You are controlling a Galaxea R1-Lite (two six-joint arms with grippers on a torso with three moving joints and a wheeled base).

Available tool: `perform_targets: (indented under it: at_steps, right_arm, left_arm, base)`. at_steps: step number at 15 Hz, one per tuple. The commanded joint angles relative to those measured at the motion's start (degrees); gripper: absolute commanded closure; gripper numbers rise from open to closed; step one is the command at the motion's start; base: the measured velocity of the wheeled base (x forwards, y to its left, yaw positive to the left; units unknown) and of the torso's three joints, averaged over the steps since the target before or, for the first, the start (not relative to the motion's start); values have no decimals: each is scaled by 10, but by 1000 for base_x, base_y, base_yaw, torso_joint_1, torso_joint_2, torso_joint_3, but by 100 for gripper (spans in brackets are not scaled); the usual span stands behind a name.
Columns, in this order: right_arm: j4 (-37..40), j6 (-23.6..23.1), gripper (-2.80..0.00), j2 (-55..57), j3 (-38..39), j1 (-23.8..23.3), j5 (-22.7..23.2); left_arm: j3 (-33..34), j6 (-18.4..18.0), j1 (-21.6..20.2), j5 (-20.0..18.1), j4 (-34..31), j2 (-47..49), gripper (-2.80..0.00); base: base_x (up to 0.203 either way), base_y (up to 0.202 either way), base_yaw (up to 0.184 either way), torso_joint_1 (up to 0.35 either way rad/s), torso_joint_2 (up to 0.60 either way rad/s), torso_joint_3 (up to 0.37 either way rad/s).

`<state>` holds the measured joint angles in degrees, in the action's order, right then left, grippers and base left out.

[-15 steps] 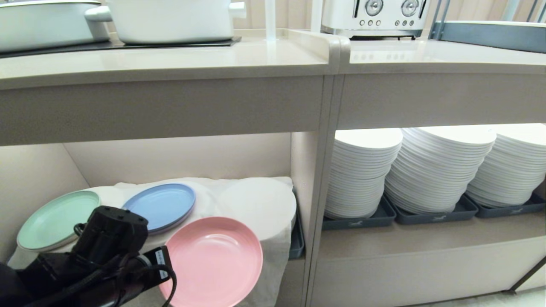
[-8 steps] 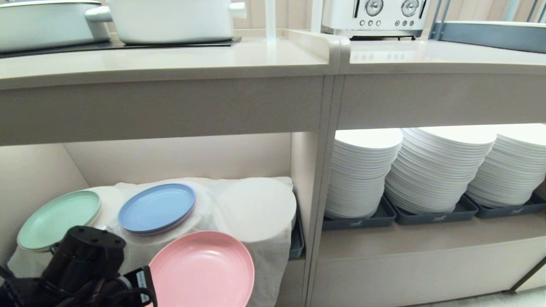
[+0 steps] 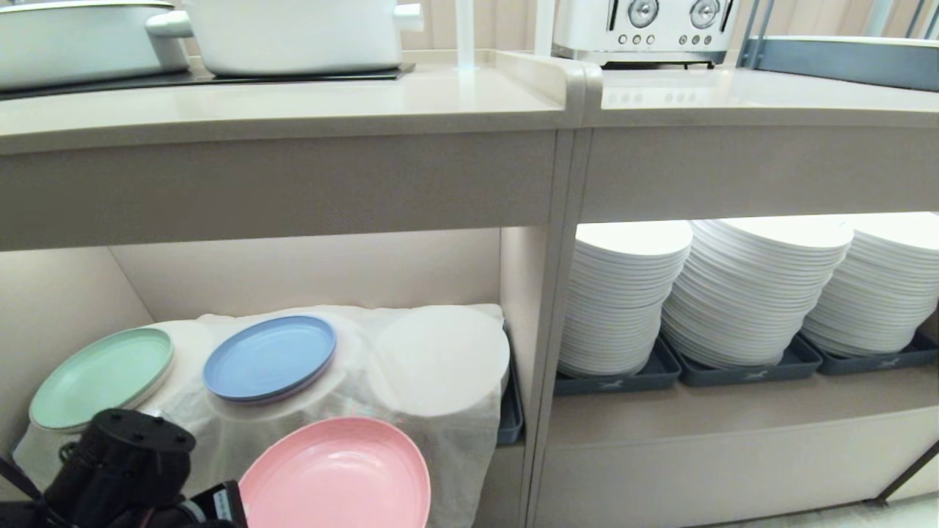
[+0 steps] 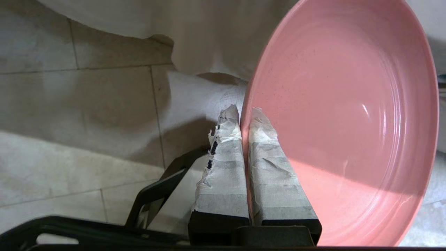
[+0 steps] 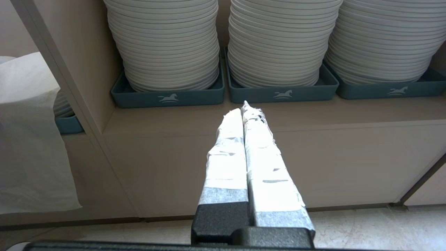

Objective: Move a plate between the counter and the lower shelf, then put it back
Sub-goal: Put the plate

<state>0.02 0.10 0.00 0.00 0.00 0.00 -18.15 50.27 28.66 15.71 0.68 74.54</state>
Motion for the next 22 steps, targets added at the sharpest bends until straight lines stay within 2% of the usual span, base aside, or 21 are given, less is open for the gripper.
perform_targets:
  at_steps: [1,3,7,13,19,22]
  right_arm:
    - [1,0,0,0,0,0,0]
    - [0,0,0,0,0,0,0]
    - [1,0,0,0,0,0,0]
    - [0,0,0,0,0,0,0]
    - [0,0,0,0,0,-1,0]
    - [0,0,0,0,0,-1,0]
  left_arm:
    - [0,9,7,-6,-11,-14,0]
    - [0,22,16,-13,-24,-18,0]
    - [0,24,32,-15,-48,-36,0]
    - [1,27,32,-15,-48,-50,0]
    - [2,57,32,-14,-49,-78,0]
    - [27,56,32,-14,-48,-95,0]
  base:
    - [0,0,0,0,0,0]
    - [0,0,0,0,0,0]
    - [0,0,0,0,0,0]
    - [0,0,0,0,0,0]
    - [0,0,0,0,0,0]
    - [0,0,0,0,0,0]
